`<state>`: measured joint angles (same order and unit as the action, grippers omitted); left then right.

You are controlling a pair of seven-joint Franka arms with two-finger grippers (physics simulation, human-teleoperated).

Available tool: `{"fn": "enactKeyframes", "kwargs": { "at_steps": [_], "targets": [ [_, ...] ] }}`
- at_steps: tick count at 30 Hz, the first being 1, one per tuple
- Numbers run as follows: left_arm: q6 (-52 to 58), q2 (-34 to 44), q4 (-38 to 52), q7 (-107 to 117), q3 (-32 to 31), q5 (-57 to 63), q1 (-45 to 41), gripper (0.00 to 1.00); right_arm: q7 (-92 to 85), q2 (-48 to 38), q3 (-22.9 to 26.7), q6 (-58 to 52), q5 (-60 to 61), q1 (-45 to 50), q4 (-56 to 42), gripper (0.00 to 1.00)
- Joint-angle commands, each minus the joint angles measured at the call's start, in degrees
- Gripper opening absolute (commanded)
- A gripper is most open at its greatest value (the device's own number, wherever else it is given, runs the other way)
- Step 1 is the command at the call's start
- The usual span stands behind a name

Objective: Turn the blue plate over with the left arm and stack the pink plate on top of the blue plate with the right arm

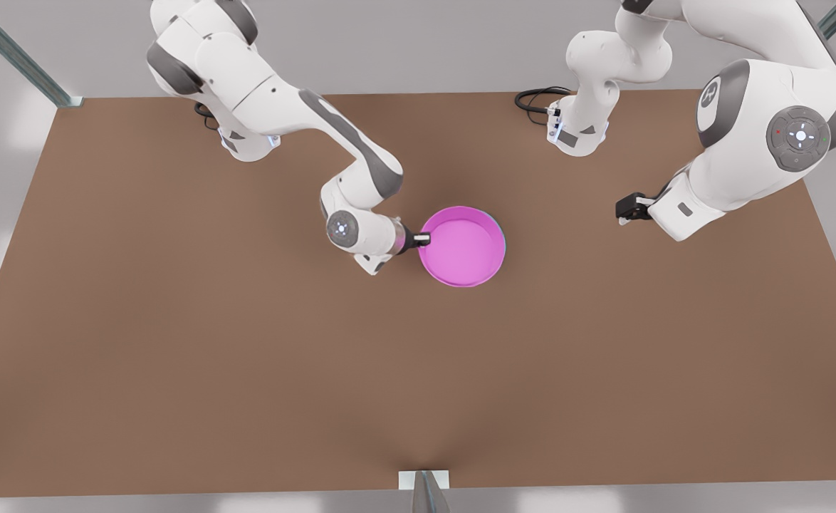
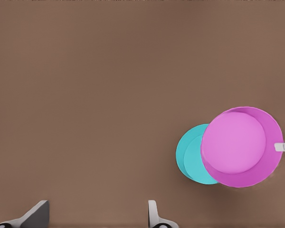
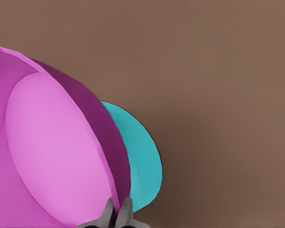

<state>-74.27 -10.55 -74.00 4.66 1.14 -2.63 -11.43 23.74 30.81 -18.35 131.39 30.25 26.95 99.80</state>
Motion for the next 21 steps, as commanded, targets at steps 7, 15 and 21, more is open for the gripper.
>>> {"fn": "enactKeyframes", "kwargs": {
  "at_steps": [7, 15, 21],
  "targets": [
    [0.0, 0.0, 0.0, 0.0, 0.0, 0.1, 0.0, 1.00, 3.1, 4.0, 5.6, -0.1, 1.0, 6.9, -5.9, 0.21],
    [0.0, 0.0, 0.0, 0.0, 0.0, 0.1, 0.0, 1.00, 3.9, 6.2, 9.8, -0.4, 2.4, 12.3, -8.7, 0.21],
    [0.0, 0.0, 0.0, 0.0, 0.0, 0.1, 0.0, 1.00, 3.5, 3.7, 9.7, -0.2, 2.4, 12.4, -4.1, 0.21]
  ]
}}
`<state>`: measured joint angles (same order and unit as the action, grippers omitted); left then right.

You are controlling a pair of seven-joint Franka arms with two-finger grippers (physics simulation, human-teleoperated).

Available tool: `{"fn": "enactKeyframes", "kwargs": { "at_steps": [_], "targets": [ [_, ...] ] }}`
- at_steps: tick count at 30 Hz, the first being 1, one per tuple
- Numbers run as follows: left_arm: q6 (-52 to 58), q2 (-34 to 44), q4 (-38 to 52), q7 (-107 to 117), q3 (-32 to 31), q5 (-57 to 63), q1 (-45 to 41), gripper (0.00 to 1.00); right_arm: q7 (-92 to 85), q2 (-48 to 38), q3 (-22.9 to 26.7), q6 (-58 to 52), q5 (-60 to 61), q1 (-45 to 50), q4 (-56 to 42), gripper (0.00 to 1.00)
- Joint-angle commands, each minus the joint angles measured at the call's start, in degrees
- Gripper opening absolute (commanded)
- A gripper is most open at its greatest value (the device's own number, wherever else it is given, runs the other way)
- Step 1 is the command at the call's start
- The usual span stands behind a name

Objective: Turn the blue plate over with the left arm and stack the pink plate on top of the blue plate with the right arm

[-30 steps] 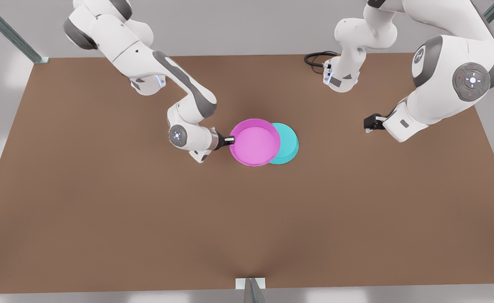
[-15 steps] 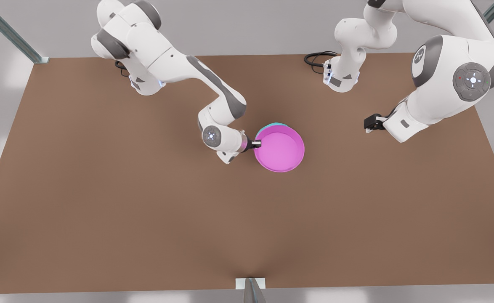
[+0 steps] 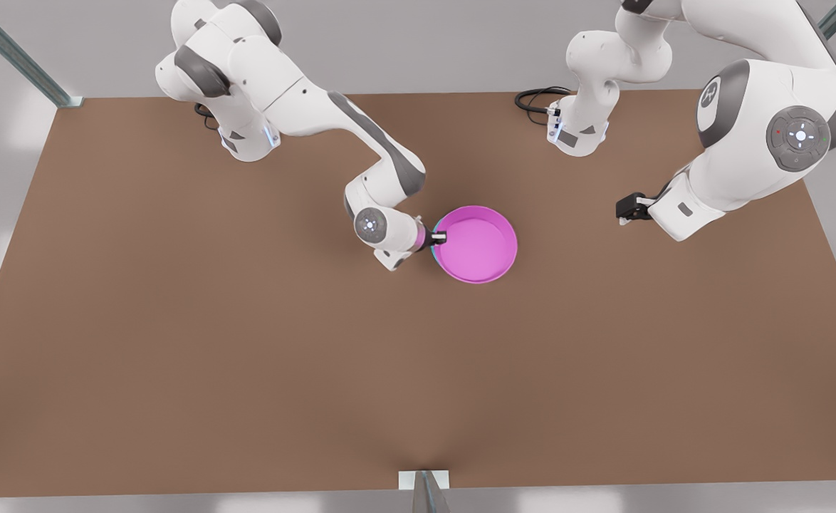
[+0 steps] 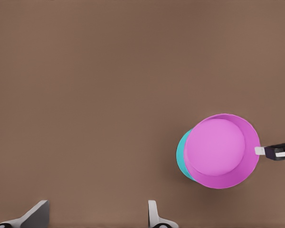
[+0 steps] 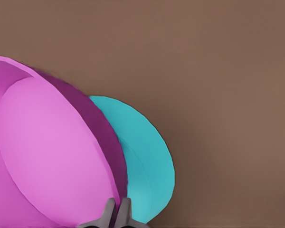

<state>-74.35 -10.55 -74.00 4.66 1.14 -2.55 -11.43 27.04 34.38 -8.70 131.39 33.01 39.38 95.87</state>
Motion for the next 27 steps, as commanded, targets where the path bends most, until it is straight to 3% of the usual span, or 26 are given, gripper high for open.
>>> {"fn": "enactKeyframes", "kwargs": {
  "at_steps": [1, 4, 5, 7, 15, 18, 20, 24, 25, 27],
  "targets": [
    [0.0, 0.0, 0.0, 0.0, 0.0, 0.0, 0.0, 1.00, 0.2, 0.1, -0.1, -0.2, -0.3, 0.0, 0.1, 0.21],
    [0.0, 0.0, 0.0, 0.1, 0.0, 0.0, 0.0, 1.00, -0.1, 0.3, -0.1, -0.1, -0.3, 0.3, 0.1, 0.21],
    [0.0, 0.0, 0.0, 0.1, 0.0, 0.0, 0.0, 1.00, -0.1, 0.4, -0.1, -0.1, -0.3, 0.3, 0.1, 0.33],
    [0.0, 0.0, 0.0, 0.1, 0.0, 0.0, 0.0, 1.00, -0.1, 0.6, -0.1, 0.1, -0.3, 0.5, 0.1, 1.00],
    [0.2, 0.0, 0.0, -0.4, 0.0, -0.2, 0.1, 1.00, -0.1, 0.2, -0.1, 0.8, -0.4, 0.6, 0.2, 1.00],
    [-0.4, -0.2, 0.1, -0.7, -0.2, 0.2, 0.3, 1.00, -1.9, -8.5, 0.3, -0.3, -0.7, -2.5, 7.9, 1.00],
    [-0.3, -0.2, 0.2, -0.7, -0.6, 0.1, 0.1, 1.00, -8.0, -18.9, 1.2, -7.3, -4.8, -10.3, 16.1, 1.00],
    [-0.1, -0.3, 0.3, -0.6, -0.7, 0.3, 0.0, 1.00, -24.7, -29.5, 1.3, -22.2, -26.2, -32.6, 18.1, 1.00],
    [-0.1, -0.3, 0.3, -0.6, -0.7, 0.3, 0.0, 1.00, -29.3, -30.6, 1.2, -25.8, -29.1, -37.7, 16.8, 1.00],
    [0.0, -0.3, 0.3, -0.6, -0.7, 0.3, 0.0, 1.00, -36.6, -29.0, 0.6, -41.1, -33.6, -48.7, 2.9, 1.00]
  ]
}}
